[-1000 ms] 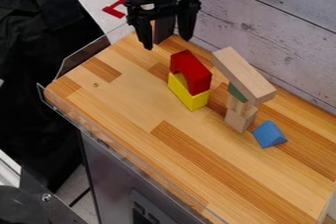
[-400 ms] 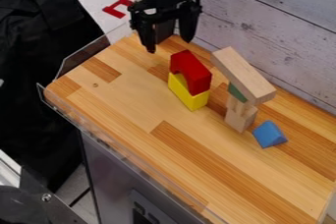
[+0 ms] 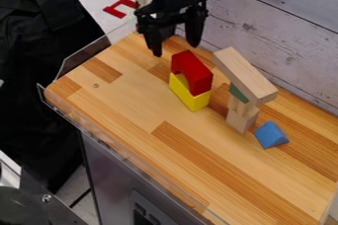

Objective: Move the red arch on top of the rectangle

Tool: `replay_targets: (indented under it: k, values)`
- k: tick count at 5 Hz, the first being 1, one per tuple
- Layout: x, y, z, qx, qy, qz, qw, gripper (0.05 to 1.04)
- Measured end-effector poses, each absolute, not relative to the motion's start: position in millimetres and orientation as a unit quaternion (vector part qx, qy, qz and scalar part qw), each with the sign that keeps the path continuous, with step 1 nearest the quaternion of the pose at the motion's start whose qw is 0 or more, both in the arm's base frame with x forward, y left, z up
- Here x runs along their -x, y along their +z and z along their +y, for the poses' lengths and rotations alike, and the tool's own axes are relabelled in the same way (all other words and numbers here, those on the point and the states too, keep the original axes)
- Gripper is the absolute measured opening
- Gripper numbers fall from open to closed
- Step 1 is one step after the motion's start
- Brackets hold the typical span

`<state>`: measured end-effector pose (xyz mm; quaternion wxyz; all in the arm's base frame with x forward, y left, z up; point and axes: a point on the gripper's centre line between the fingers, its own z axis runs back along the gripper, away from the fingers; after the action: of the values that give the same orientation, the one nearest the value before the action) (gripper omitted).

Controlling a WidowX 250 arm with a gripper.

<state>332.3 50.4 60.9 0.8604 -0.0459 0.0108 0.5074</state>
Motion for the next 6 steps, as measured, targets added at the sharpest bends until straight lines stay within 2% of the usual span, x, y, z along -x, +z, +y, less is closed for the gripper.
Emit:
replay_targets:
  k: [3, 4, 5, 6]
  values:
    - [-334.3, 46.6, 42.0, 0.03, 0.502, 0.023, 0.864, 0.992]
    - [-334.1, 42.5, 41.6, 0.03, 0.503, 0.028, 0.863, 0.912]
    - [-334.4, 40.3, 43.0, 0.033, 0.51, 0.031, 0.859, 0.624]
    - [-334.1, 40.0, 44.3, 0.034, 0.513, 0.031, 0.857, 0.561]
